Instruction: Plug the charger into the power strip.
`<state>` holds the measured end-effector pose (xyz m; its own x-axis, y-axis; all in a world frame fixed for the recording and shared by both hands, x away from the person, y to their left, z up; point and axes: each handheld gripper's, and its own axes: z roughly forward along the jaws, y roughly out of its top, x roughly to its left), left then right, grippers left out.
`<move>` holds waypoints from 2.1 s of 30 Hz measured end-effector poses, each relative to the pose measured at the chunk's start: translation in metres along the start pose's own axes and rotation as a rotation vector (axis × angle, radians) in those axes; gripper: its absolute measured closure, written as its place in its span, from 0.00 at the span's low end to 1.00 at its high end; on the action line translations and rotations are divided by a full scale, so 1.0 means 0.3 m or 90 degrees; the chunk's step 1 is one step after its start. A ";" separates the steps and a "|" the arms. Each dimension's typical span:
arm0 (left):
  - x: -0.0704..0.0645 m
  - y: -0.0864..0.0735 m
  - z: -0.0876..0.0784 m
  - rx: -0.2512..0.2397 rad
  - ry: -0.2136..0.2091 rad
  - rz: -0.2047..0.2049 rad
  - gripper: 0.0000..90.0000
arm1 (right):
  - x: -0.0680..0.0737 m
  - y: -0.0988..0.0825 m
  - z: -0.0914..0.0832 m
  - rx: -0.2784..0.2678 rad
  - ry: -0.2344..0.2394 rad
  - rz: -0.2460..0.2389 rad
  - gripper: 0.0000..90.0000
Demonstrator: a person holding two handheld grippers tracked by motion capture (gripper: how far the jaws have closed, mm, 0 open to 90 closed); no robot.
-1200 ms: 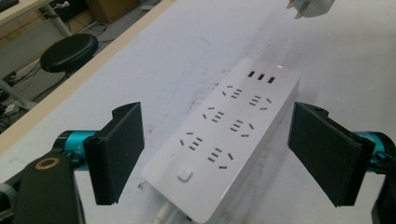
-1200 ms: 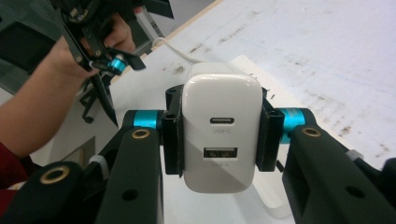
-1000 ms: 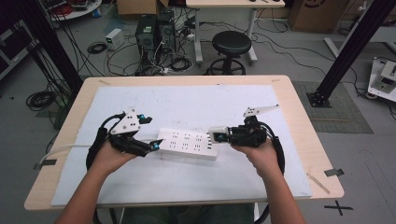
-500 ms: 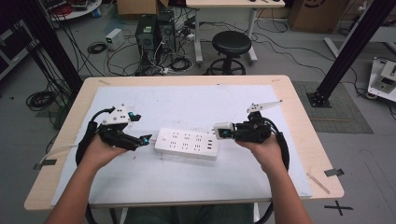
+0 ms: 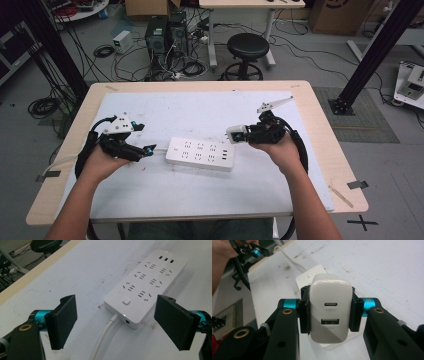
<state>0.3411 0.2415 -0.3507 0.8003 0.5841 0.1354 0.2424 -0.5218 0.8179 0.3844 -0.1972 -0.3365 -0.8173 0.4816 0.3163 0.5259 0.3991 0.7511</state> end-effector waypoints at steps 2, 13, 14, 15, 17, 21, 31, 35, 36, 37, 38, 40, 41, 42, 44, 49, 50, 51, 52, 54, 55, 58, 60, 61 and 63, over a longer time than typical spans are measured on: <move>0.000 -0.005 -0.001 -0.002 0.000 -0.001 0.21 | -0.002 0.009 0.006 0.006 0.003 -0.007 0.71; 0.007 -0.045 -0.014 0.012 0.009 -0.005 0.21 | 0.002 0.096 0.108 0.130 -0.030 -0.015 0.71; 0.008 -0.049 -0.015 0.015 0.010 -0.004 0.21 | 0.002 0.101 0.114 0.143 -0.033 -0.012 0.71; 0.008 -0.049 -0.015 0.015 0.010 -0.004 0.21 | 0.002 0.101 0.114 0.143 -0.033 -0.012 0.71; 0.005 -0.051 -0.013 0.013 0.011 -0.006 0.21 | 0.006 0.116 0.138 0.175 -0.043 0.002 0.71; 0.002 -0.053 -0.009 0.018 0.009 0.001 0.21 | 0.027 0.142 0.179 0.249 -0.060 -0.009 0.71; -0.006 -0.061 -0.013 0.019 0.007 0.004 0.21 | 0.050 0.200 0.277 0.377 -0.064 -0.068 0.71; -0.009 -0.069 -0.015 0.020 0.006 0.003 0.21 | 0.045 0.213 0.318 0.411 -0.058 -0.097 0.71; -0.009 -0.070 -0.016 0.020 0.005 0.002 0.21 | 0.045 0.215 0.325 0.417 -0.058 -0.103 0.71; -0.009 -0.070 -0.016 0.020 0.005 0.002 0.21 | 0.045 0.215 0.325 0.417 -0.058 -0.103 0.71; -0.009 -0.074 -0.020 0.014 -0.002 -0.002 0.21 | 0.046 0.217 0.330 0.422 -0.059 -0.106 0.71; -0.009 -0.074 -0.020 0.014 -0.002 -0.002 0.21 | 0.044 0.221 0.345 0.436 -0.055 -0.119 0.71; -0.009 -0.079 -0.026 0.010 0.000 -0.005 0.21 | 0.044 0.221 0.345 0.436 -0.055 -0.119 0.71; -0.009 -0.079 -0.026 0.010 0.000 -0.005 0.21 | 0.044 0.221 0.345 0.436 -0.055 -0.119 0.71; -0.008 -0.083 -0.028 0.010 -0.001 -0.003 0.21 | 0.041 0.228 0.384 0.470 -0.060 -0.163 0.71; -0.005 -0.091 -0.022 0.010 -0.002 -0.006 0.21 | 0.042 0.227 0.399 0.479 -0.062 -0.185 0.71; -0.005 -0.094 -0.018 0.009 -0.003 -0.009 0.21 | 0.041 0.226 0.403 0.483 -0.060 -0.192 0.71; -0.005 -0.094 -0.018 0.009 -0.003 -0.009 0.21 | 0.042 0.228 0.404 0.488 -0.063 -0.213 0.71; -0.004 -0.095 -0.018 0.012 -0.003 -0.007 0.21 | 0.042 0.228 0.404 0.488 -0.063 -0.213 0.71; -0.003 -0.097 -0.014 0.013 -0.003 -0.008 0.21 | 0.043 0.229 0.404 0.493 -0.064 -0.220 0.71; -0.003 -0.098 -0.011 0.013 -0.003 -0.009 0.21 | 0.045 0.231 0.407 0.499 -0.059 -0.247 0.71; -0.004 -0.099 -0.008 0.013 -0.004 -0.010 0.21 | 0.056 0.234 0.418 0.508 -0.052 -0.275 0.71; -0.004 -0.099 -0.008 0.013 -0.004 -0.010 0.21 | 0.059 0.235 0.422 0.512 -0.052 -0.284 0.71; -0.005 -0.101 -0.009 0.014 -0.002 -0.012 0.21 | 0.069 0.235 0.439 0.533 -0.052 -0.322 0.71; -0.005 -0.102 -0.010 0.014 -0.002 -0.010 0.21 | 0.075 0.237 0.446 0.535 -0.053 -0.331 0.71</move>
<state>0.3310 0.2584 -0.3743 0.7978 0.5907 0.1209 0.2674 -0.5263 0.8072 0.4348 -0.0537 -0.3535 -0.9915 0.1303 -0.0011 0.1292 0.9844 0.1193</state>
